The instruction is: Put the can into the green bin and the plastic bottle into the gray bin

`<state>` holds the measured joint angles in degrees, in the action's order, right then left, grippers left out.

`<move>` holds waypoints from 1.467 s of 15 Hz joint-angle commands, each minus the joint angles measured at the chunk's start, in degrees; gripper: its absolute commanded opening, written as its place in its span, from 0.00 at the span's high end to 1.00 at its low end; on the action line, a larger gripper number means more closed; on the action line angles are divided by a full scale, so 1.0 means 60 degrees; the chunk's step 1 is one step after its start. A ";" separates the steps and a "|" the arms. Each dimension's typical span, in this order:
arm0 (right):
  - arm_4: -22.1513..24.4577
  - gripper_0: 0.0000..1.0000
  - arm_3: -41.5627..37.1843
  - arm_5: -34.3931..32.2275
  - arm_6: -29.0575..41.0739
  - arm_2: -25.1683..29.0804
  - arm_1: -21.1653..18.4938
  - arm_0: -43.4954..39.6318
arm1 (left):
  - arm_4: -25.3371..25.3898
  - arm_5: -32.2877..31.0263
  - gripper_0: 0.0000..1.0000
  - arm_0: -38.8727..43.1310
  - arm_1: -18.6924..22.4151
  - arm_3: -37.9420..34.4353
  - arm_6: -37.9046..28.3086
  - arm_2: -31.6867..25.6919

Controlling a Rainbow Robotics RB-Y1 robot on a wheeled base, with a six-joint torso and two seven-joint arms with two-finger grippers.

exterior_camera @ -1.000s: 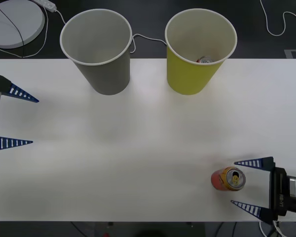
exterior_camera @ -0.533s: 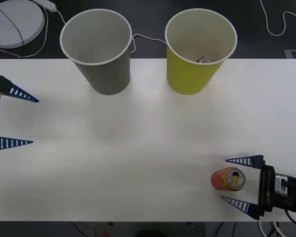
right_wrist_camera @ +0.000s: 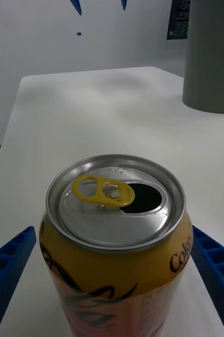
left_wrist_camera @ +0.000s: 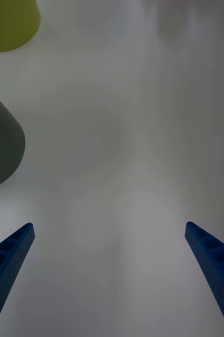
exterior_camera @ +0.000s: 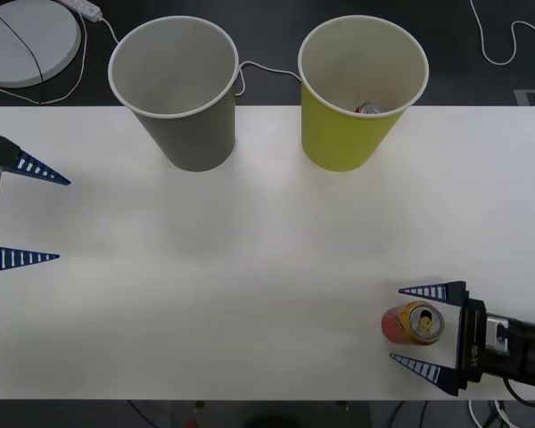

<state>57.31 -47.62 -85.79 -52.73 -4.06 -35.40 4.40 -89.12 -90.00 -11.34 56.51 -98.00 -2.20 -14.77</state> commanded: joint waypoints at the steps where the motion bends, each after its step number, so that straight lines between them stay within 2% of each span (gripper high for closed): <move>1: 0.0058 1.00 -0.0002 0.0002 -0.0044 0.0003 0.0011 0.0000 | 0.0000 0.0000 0.00 0.0000 0.0000 0.0000 0.0001 0.0000; 7: 0.0058 1.00 -0.0031 -0.0013 0.0000 0.0003 0.0011 0.0000 | 0.0000 0.0000 0.00 0.0000 0.0000 0.0000 0.0001 0.0000; 11: 0.0161 1.00 -0.0544 0.0002 0.0322 0.0017 -0.0106 -0.0015 | 0.0000 0.0000 0.00 0.0000 0.0000 0.0000 0.0001 0.0000; 15: 0.1069 1.00 -0.1687 0.0002 0.1714 0.0574 -0.0311 -0.0132 | 0.0000 0.0000 0.00 0.0000 0.0000 0.0000 0.0001 0.0000; 22: 0.2739 1.00 -0.5246 0.0089 0.5244 0.2068 -0.0516 -0.1143 | 0.0000 0.0000 0.00 0.0000 0.0000 0.0000 0.0001 0.0000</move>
<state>72.79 -76.81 -85.40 -23.47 7.36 -38.46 -1.69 -89.12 -90.00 -11.34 56.51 -98.00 -2.19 -14.77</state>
